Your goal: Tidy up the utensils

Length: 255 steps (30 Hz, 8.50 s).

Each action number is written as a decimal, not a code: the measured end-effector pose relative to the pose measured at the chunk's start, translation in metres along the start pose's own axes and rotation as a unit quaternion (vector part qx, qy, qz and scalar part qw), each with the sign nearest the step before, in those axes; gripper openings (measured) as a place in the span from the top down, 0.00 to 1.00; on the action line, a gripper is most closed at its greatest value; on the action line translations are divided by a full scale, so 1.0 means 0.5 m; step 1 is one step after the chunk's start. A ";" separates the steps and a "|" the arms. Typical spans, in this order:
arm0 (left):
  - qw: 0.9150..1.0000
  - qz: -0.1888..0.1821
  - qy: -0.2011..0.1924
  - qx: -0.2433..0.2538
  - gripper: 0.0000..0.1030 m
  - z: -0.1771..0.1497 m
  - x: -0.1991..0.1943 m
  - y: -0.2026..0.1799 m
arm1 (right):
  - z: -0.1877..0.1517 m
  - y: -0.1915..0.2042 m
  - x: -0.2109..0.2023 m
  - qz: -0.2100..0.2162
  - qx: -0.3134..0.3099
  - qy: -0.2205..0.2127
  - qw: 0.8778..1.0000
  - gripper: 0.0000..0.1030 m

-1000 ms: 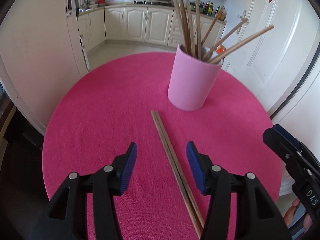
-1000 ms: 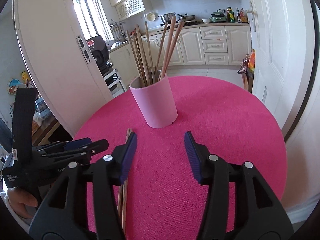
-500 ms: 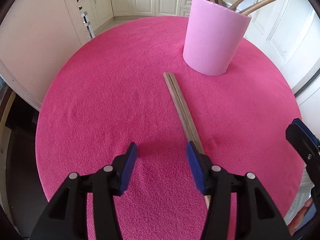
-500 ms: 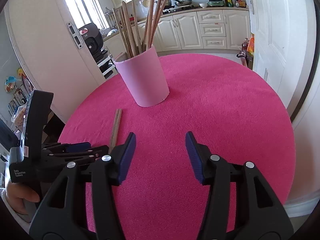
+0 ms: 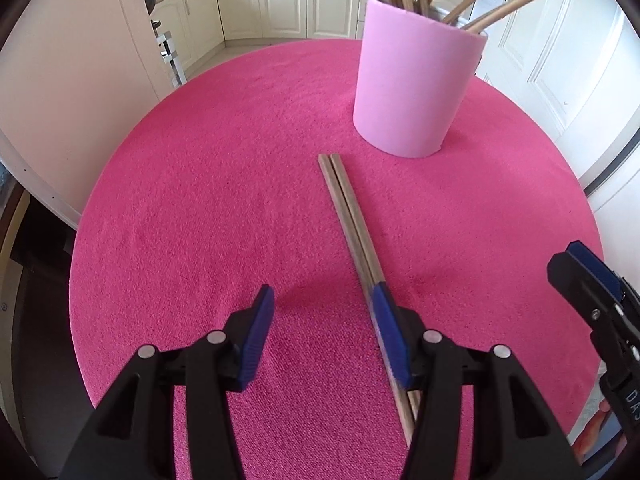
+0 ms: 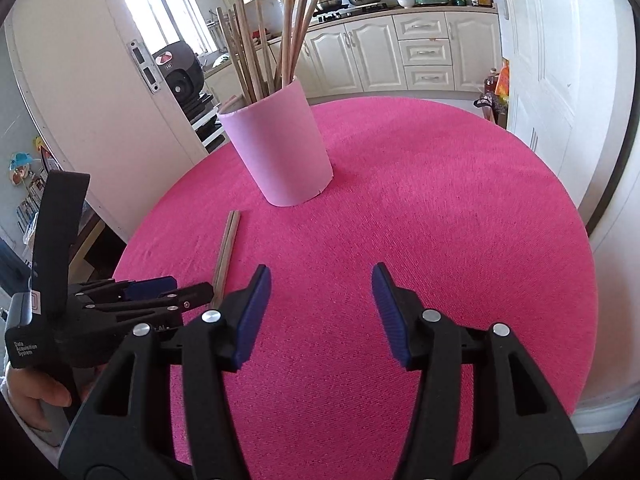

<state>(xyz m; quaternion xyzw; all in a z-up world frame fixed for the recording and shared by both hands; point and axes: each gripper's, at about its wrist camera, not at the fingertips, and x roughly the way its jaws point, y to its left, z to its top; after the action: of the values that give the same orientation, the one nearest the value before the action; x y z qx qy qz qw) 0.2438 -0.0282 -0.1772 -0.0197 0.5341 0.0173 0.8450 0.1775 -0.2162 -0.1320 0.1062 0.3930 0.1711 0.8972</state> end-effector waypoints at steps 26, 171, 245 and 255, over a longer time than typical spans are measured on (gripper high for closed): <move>0.998 -0.053 0.019 -0.024 0.93 0.010 -0.002 0.064 | 0.026 0.100 0.072 -0.010 -0.074 0.106 0.992 0.48; 0.885 -0.025 -0.464 0.012 0.39 0.050 -0.358 0.060 | 0.170 0.086 -0.180 -0.006 -0.055 -0.331 0.942 0.48; 0.868 -0.010 -0.494 0.042 0.25 -0.219 -0.507 -0.080 | -0.034 0.083 -0.405 -0.101 -0.076 -0.331 0.935 0.10; 0.869 -0.009 -0.494 0.041 0.25 -0.217 -0.506 -0.080 | -0.033 0.083 -0.404 -0.100 -0.077 -0.330 0.936 0.10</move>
<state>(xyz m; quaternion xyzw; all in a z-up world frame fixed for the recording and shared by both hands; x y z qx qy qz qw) 0.0396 -0.0757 0.0055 0.0211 0.0472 -0.0048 0.9987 0.0284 -0.2561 0.0056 0.0475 0.0693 0.0656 0.9943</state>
